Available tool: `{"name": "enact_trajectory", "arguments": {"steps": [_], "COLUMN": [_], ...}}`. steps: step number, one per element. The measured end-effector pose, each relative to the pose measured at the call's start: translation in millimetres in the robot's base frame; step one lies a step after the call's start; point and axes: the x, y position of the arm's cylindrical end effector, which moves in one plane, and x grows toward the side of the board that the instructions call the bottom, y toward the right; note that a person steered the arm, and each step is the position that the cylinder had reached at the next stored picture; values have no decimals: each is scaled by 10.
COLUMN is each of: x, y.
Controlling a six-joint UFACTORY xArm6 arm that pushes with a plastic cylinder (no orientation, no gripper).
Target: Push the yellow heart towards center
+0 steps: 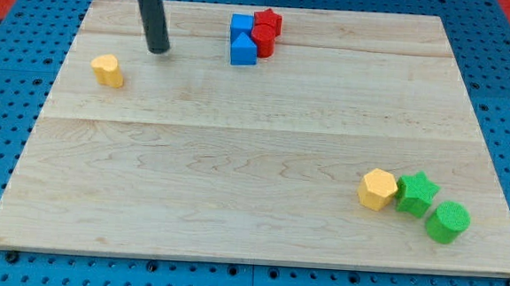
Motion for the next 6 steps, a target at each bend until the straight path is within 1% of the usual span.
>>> {"name": "enact_trajectory", "arguments": {"steps": [1, 2, 3, 4, 5, 6], "x": [284, 744, 932, 324, 503, 979], "y": [-458, 8, 536, -12, -492, -415]}}
